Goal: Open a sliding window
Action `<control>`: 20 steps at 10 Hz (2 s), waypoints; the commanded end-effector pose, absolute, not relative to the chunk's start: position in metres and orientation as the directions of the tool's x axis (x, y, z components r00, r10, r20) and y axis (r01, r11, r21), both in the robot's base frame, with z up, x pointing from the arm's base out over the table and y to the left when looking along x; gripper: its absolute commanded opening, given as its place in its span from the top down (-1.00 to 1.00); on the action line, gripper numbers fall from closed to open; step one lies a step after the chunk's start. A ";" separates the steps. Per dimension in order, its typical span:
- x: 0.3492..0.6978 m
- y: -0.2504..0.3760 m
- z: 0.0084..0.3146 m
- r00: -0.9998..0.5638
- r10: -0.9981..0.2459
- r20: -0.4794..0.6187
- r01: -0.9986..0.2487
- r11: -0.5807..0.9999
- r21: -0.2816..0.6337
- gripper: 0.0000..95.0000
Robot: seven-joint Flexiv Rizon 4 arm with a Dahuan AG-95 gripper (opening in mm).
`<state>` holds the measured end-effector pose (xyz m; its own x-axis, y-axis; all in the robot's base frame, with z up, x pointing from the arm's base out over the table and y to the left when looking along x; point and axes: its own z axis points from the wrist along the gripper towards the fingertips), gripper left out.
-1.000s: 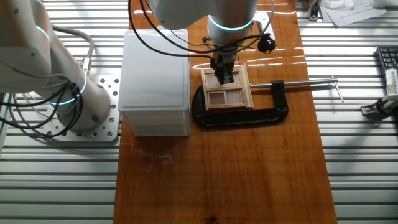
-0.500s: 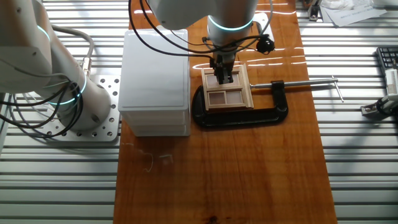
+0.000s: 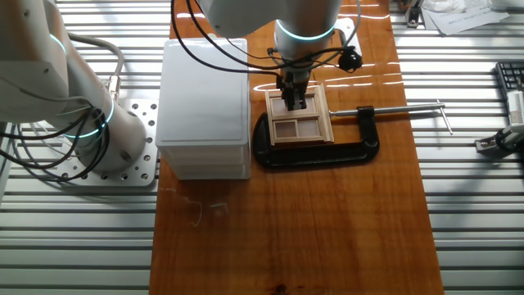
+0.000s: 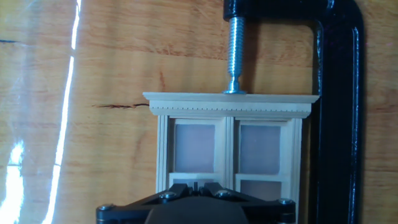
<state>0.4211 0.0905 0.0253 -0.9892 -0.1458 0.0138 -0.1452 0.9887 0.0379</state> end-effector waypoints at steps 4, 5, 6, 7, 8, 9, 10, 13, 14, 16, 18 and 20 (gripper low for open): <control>0.419 0.094 0.025 -0.989 -0.150 0.012 -0.150 0.988 0.030 1.00; 0.418 0.094 0.027 -0.989 -0.147 0.015 -0.146 0.989 0.029 1.00; 0.418 0.094 0.028 -0.989 -0.147 0.018 -0.147 0.989 0.029 1.00; 0.418 0.094 0.028 -0.989 -0.146 0.018 -0.146 0.989 0.029 1.00; 0.418 0.094 0.028 -0.989 -0.144 0.019 -0.144 0.989 0.028 1.00; 0.418 0.095 0.028 -0.989 -0.144 0.019 -0.144 0.989 0.028 1.00; 0.419 0.095 0.027 -0.989 -0.145 0.019 -0.144 0.989 0.028 1.00; 0.419 0.095 0.027 -0.989 -0.144 0.023 -0.143 0.989 0.025 1.00; 0.419 0.095 0.027 -0.989 -0.144 0.023 -0.143 0.989 0.024 1.00; 0.419 0.095 0.027 -0.989 -0.146 0.024 -0.146 0.989 0.024 1.00; 0.419 0.095 0.026 -0.989 -0.146 0.024 -0.145 0.989 0.021 1.00; 0.419 0.095 0.026 -0.989 -0.144 0.025 -0.143 0.990 0.016 1.00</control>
